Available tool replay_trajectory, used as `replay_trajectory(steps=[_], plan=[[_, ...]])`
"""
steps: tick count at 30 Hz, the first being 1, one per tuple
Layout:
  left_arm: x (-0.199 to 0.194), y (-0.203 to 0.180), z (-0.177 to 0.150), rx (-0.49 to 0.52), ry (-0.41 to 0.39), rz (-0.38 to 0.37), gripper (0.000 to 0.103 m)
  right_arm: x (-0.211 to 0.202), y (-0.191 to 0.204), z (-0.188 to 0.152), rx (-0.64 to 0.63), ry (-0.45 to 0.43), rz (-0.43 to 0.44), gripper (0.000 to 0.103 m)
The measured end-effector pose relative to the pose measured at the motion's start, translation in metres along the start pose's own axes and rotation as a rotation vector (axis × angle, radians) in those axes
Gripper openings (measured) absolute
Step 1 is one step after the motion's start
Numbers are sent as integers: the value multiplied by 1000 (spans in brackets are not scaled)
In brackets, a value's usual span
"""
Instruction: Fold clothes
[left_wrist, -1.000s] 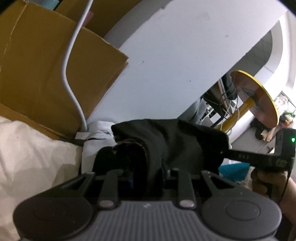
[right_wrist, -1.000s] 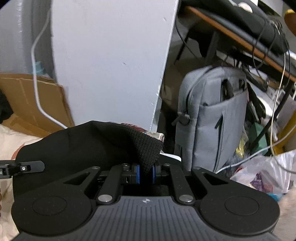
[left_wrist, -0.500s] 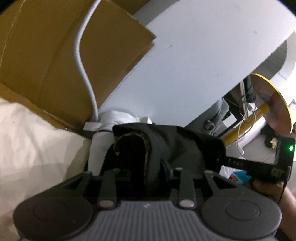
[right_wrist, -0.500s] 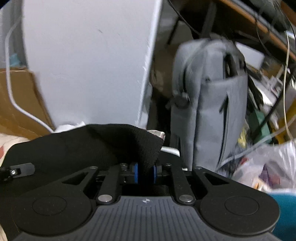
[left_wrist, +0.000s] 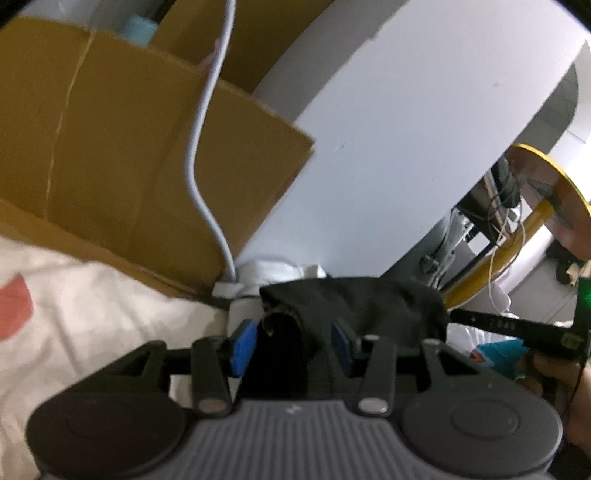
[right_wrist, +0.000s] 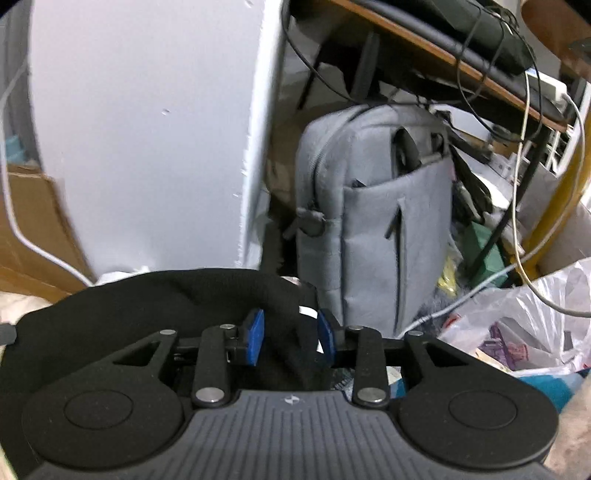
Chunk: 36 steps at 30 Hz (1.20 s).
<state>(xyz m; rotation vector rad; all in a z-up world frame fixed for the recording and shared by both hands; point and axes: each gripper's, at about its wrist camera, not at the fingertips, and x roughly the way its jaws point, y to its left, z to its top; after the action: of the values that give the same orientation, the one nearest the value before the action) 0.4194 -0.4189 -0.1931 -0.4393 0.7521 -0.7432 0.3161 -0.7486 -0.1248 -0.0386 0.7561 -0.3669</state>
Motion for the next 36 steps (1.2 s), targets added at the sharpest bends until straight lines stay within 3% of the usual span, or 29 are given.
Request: replay_trajectory(steps=[2, 4, 7, 13, 17, 21, 24, 29, 36], plan=[[-3, -7, 2, 22, -7, -10, 40, -1, 2, 0, -11, 4, 29, 34], [-4, -13, 3, 35, -14, -21, 36, -2, 6, 0, -25, 8, 54, 20], [1, -24, 3, 59, -11, -47, 35, -2, 12, 1, -32, 14, 83, 10], [30, -29, -10, 93, 40, -64, 34, 15, 25, -6, -38, 57, 141, 10], [42, -24, -17, 72, 48, -59, 29, 28, 24, -13, -21, 81, 95, 11], [51, -20, -15, 61, 40, -46, 23, 37, -2, -16, 53, 69, 14, 11], [47, -12, -10, 28, 19, -15, 21, 36, -17, -15, 114, 57, -23, 12], [34, 6, -6, -33, -7, 55, 22, 23, -7, -10, 92, 8, -8, 12], [17, -4, -2, 23, -27, -4, 22, 17, 2, -6, 97, -9, 56, 13]])
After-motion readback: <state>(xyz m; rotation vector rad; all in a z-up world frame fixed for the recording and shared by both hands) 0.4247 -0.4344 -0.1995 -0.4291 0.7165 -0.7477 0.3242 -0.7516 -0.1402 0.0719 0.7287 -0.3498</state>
